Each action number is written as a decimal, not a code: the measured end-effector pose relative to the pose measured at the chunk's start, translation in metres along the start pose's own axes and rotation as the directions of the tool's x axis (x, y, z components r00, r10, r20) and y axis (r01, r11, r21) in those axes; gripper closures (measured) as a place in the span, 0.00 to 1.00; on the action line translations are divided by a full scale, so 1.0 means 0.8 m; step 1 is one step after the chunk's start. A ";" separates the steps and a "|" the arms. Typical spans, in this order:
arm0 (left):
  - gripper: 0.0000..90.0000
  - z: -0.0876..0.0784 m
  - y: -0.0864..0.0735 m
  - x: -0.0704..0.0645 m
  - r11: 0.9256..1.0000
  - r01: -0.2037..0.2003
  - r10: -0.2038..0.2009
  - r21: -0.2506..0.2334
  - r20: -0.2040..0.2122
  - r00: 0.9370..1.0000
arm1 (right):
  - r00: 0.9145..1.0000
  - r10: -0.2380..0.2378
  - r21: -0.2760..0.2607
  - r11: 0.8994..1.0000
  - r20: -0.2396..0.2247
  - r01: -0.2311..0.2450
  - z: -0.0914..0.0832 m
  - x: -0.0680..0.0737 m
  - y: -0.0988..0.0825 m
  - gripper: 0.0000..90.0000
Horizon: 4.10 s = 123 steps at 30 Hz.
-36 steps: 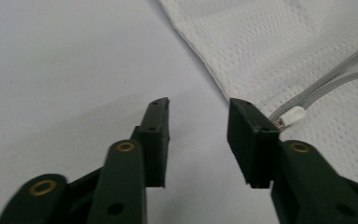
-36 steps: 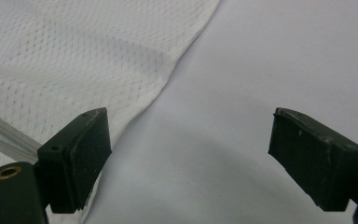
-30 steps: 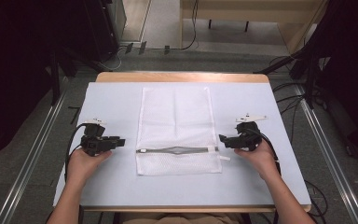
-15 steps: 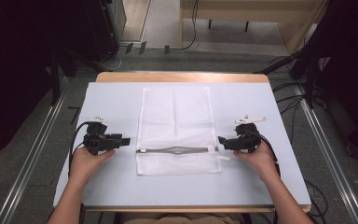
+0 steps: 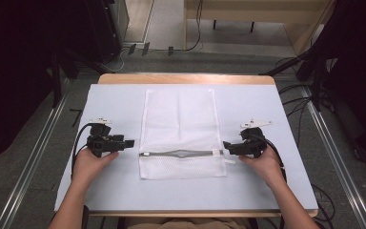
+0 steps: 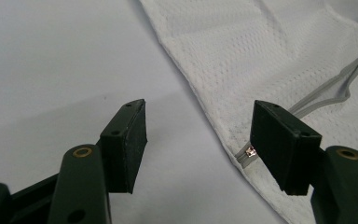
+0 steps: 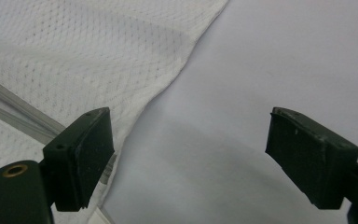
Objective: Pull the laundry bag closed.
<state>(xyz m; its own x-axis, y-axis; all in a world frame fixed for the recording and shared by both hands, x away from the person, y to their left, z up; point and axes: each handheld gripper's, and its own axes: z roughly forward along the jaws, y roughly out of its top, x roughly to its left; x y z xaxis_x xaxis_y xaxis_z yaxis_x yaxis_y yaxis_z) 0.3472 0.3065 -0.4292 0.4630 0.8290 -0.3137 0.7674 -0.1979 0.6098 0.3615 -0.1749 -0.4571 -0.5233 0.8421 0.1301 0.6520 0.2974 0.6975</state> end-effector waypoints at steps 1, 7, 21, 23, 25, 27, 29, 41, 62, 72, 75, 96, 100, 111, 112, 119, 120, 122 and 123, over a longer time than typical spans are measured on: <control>0.41 0.000 0.000 0.001 1.000 0.003 -0.003 0.001 0.002 1.000 | 1.000 0.009 -0.001 1.000 -0.012 -0.009 0.000 0.000 0.001 0.17; 0.41 0.000 0.001 0.001 1.000 0.007 -0.007 0.001 0.005 1.000 | 1.000 -0.011 0.006 1.000 -0.015 0.011 0.002 0.006 0.002 0.19; 0.42 0.000 0.002 -0.001 1.000 -0.004 0.003 0.011 0.020 1.000 | 0.999 -0.028 0.008 1.000 -0.021 0.028 -0.002 0.013 0.002 0.24; 0.41 -0.001 0.002 -0.002 1.000 -0.007 0.007 0.010 0.023 1.000 | 0.999 -0.035 0.015 0.999 -0.023 0.035 -0.002 0.014 0.002 0.24; 0.41 -0.001 0.002 -0.002 1.000 -0.008 0.008 0.011 0.024 1.000 | 0.999 -0.037 0.016 0.999 -0.025 0.038 -0.002 0.014 0.001 0.25; 0.41 -0.001 0.002 -0.004 1.000 -0.014 0.013 0.016 0.023 1.000 | 0.999 -0.043 0.021 0.999 -0.033 0.044 -0.002 0.015 0.001 0.27; 0.41 -0.001 0.002 -0.004 1.000 -0.017 0.016 0.017 0.023 1.000 | 0.998 -0.047 0.022 0.999 -0.034 0.047 -0.002 0.015 0.001 0.28; 0.41 -0.007 -0.004 -0.007 1.000 -0.024 0.024 0.010 0.015 1.000 | 0.990 -0.123 -0.027 0.992 -0.069 0.121 -0.008 0.040 0.013 0.43; 0.46 -0.022 -0.025 -0.018 1.000 -0.008 0.008 -0.007 0.026 1.000 | 0.956 -0.185 -0.004 0.982 -0.227 0.189 0.012 0.091 0.037 0.56; 0.45 -0.021 -0.024 -0.018 1.000 -0.021 0.021 0.003 0.019 1.000 | 0.945 -0.206 0.000 0.977 -0.253 0.213 0.007 0.116 0.050 0.55; 0.45 -0.022 -0.025 -0.018 1.000 -0.013 0.014 -0.002 0.022 1.000 | 0.938 -0.220 0.015 0.972 -0.266 0.233 0.014 0.131 0.055 0.55; 0.46 -0.016 -0.023 -0.014 1.000 -0.003 0.003 0.007 0.018 1.000 | 0.912 -0.231 0.020 0.967 -0.339 0.252 0.050 0.184 0.082 0.68; 0.46 -0.013 -0.019 -0.014 1.000 -0.019 0.018 0.002 0.024 1.000 | 0.906 -0.235 0.020 0.966 -0.353 0.258 0.058 0.193 0.083 0.71; 0.46 -0.008 -0.013 -0.009 1.000 -0.028 0.028 0.004 0.036 0.999 | 0.887 -0.225 0.010 0.968 -0.403 0.250 0.077 0.213 0.083 0.75; 0.46 -0.008 -0.012 -0.009 1.000 -0.028 0.028 0.004 0.037 0.999 | 0.887 -0.224 0.006 0.969 -0.403 0.247 0.079 0.214 0.083 0.75; 0.47 -0.005 -0.008 -0.005 1.000 -0.027 0.027 0.015 0.043 0.999 | 0.873 -0.232 0.026 0.963 -0.428 0.269 0.099 0.233 0.074 0.80; 0.47 -0.005 -0.008 -0.005 0.999 -0.028 0.028 0.015 0.043 0.999 | 0.871 -0.231 0.027 0.963 -0.433 0.269 0.101 0.235 0.073 0.82; 0.47 -0.005 -0.008 -0.005 0.999 -0.027 0.026 0.017 0.044 0.999 | 0.868 -0.224 0.033 0.964 -0.443 0.265 0.106 0.239 0.072 0.84; 0.47 -0.005 -0.008 -0.005 1.000 -0.023 0.023 0.015 0.042 0.999 | 0.868 -0.225 0.038 0.963 -0.443 0.268 0.108 0.241 0.072 0.85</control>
<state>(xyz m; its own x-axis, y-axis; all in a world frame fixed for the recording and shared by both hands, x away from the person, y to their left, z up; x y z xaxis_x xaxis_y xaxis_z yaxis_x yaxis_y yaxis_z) 0.3389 0.3063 -0.4287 0.4985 0.8018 -0.3296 0.7627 -0.2249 0.6063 0.3457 0.0436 -0.4527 -0.8438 0.4646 0.2687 0.5079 0.5294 0.6795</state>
